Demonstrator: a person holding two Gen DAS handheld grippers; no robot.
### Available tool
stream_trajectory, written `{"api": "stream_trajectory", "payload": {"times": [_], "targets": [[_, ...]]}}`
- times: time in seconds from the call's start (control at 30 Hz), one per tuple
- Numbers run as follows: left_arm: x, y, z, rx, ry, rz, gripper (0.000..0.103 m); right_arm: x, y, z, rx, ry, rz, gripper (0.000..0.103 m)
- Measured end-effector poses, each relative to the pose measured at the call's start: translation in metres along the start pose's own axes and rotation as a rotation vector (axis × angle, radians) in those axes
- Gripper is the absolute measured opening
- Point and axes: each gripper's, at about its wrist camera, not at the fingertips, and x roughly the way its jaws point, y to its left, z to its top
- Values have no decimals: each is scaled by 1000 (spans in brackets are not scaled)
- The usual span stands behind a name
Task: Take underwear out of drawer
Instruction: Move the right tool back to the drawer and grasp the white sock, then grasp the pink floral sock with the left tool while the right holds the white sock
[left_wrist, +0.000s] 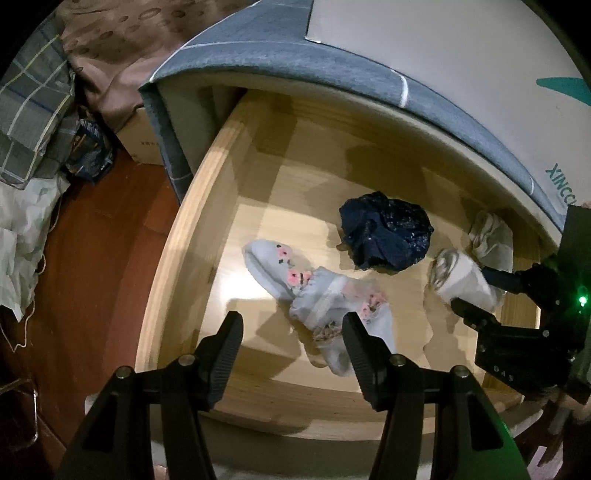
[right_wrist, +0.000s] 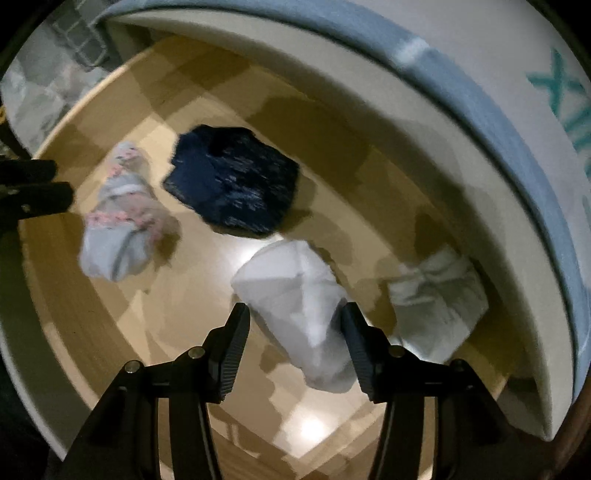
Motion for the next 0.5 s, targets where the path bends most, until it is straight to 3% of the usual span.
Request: {"api": "stream_trajectory", "payload": {"times": [0.5], "targets": [[1, -4, 0, 19, -2, 4, 57, 7, -27, -32, 248, 111, -37, 46]]}}
